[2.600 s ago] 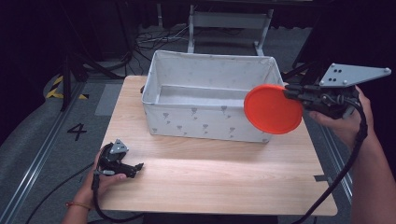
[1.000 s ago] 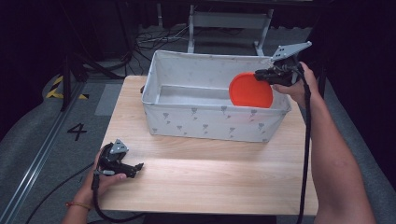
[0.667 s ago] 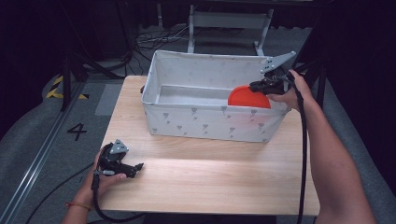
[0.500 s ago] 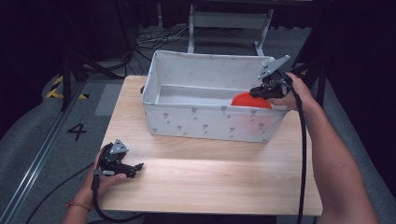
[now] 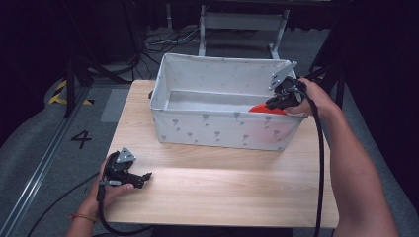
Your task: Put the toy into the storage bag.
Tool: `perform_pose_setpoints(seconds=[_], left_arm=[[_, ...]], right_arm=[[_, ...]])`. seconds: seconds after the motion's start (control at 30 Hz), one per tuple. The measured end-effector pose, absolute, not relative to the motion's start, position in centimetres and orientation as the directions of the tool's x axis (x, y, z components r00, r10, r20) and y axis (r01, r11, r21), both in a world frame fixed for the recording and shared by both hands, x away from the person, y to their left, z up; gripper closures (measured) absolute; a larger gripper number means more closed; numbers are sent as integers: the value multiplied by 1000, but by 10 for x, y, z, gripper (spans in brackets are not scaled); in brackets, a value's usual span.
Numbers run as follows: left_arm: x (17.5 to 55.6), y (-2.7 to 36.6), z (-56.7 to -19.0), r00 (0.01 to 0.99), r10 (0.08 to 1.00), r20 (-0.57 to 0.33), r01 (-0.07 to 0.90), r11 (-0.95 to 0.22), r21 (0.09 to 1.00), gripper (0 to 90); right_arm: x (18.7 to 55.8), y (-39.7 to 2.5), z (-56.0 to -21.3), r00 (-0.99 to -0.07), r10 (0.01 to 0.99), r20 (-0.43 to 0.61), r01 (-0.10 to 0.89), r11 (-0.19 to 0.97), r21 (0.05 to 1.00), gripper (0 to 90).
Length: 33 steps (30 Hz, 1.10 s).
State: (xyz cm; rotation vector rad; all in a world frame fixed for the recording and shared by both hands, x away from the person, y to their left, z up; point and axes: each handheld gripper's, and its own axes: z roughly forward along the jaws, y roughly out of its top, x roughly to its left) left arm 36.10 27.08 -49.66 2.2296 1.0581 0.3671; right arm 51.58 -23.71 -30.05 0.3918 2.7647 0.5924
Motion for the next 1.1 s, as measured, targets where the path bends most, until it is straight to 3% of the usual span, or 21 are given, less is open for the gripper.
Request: perform_pose_setpoints(seconds=[0.3,0.77,0.93,1.1], left_arm=[[361,271,-497,638,770,-20,594,-474,650,8],[361,271,-497,636,771,-17,593,-475,651,8],[361,271,-497,637,771,-18,593,-475,651,8],[361,271,-497,637,771,-18,593,-475,650,9]], right_arm=[[529,-232,-302,-945,277,-174,218,930,296,824],[531,-231,-314,-951,285,-118,263,949,174,818],[531,-236,-315,-947,303,-110,281,943,181,818],[529,-244,-309,-939,329,-104,296,923,245,808]])
